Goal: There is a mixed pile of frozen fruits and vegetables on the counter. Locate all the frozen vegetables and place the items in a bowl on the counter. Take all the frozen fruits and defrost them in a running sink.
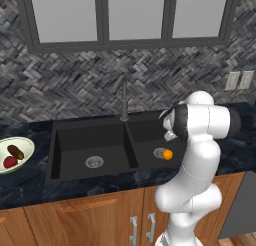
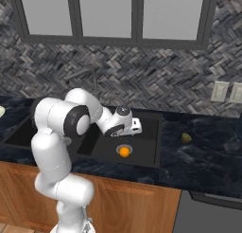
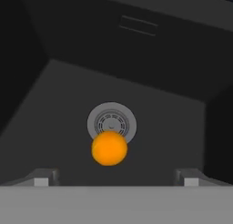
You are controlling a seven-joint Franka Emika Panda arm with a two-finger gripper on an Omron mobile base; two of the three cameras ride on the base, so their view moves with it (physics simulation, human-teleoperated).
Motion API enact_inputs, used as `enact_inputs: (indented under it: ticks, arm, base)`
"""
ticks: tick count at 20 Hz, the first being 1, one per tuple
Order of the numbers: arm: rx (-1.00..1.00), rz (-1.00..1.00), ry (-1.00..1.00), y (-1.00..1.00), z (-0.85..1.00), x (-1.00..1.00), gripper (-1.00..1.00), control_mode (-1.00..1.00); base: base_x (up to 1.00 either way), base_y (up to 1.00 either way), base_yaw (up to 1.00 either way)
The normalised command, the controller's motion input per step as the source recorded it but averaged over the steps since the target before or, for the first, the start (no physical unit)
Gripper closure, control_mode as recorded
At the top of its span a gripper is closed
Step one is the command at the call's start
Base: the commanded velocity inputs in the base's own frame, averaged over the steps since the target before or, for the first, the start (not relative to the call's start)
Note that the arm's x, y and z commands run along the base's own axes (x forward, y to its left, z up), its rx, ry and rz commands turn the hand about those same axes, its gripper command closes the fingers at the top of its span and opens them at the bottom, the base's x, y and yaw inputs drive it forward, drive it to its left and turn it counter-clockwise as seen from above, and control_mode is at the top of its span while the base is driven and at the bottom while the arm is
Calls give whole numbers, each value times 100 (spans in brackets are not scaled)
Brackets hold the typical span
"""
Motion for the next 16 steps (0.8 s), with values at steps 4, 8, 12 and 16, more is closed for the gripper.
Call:
enact_inputs:
  ticks: [4,8,12,16]
  arm:
    - [0,2,-2,-11,54,-16,-100,-100]
    - [0,-3,0,-19,43,-16,-100,-100]
    - [0,-9,0,-17,47,-4,-100,-100]
    - [0,-10,0,-5,56,0,-100,-100]
  base:
    - [0,0,0]
    - [0,0,0]
    - [0,0,0]
    - [0,0,0]
